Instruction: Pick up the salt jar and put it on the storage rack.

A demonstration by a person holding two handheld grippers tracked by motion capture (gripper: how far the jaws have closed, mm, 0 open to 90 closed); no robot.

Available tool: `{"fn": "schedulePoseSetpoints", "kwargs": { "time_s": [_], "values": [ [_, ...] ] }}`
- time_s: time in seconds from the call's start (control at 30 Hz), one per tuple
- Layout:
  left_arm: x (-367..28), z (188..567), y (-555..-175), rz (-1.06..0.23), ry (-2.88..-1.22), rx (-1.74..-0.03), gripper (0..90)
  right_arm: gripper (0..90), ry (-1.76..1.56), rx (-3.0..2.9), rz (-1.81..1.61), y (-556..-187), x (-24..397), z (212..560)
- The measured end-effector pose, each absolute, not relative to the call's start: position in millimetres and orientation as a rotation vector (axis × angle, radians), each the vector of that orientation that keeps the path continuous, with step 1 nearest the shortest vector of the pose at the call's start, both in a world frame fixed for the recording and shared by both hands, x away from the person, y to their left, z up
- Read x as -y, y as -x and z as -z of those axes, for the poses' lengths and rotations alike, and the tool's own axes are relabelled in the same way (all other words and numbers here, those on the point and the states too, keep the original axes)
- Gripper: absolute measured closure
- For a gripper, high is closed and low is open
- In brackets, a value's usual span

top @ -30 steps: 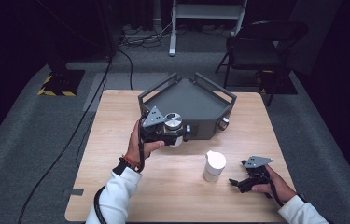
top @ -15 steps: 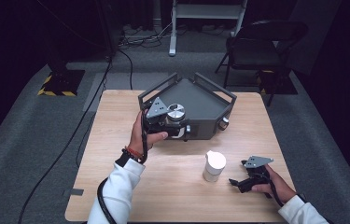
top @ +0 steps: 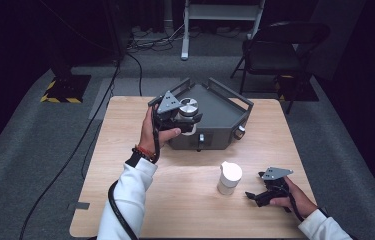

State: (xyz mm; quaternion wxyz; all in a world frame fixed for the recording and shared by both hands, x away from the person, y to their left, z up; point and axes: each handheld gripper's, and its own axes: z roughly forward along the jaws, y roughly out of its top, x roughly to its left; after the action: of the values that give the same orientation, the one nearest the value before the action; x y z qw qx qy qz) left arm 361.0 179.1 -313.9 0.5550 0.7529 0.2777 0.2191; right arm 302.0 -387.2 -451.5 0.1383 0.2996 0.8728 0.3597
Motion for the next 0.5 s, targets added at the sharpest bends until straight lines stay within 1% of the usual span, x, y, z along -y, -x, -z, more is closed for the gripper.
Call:
{"fn": "schedulePoseSetpoints", "kwargs": {
  "time_s": [0.27, 0.5],
  "values": [
    [-172, 310, -374, -0.535, -1.771, -0.672, 30.3, 0.0, -0.863, -2.526, -1.041, -302, 387, 451],
    [-165, 316, -384, -0.566, -1.766, -0.694, 30.3, 0.0, -0.861, -2.527, -1.041, -302, 388, 451]
  ]
}}
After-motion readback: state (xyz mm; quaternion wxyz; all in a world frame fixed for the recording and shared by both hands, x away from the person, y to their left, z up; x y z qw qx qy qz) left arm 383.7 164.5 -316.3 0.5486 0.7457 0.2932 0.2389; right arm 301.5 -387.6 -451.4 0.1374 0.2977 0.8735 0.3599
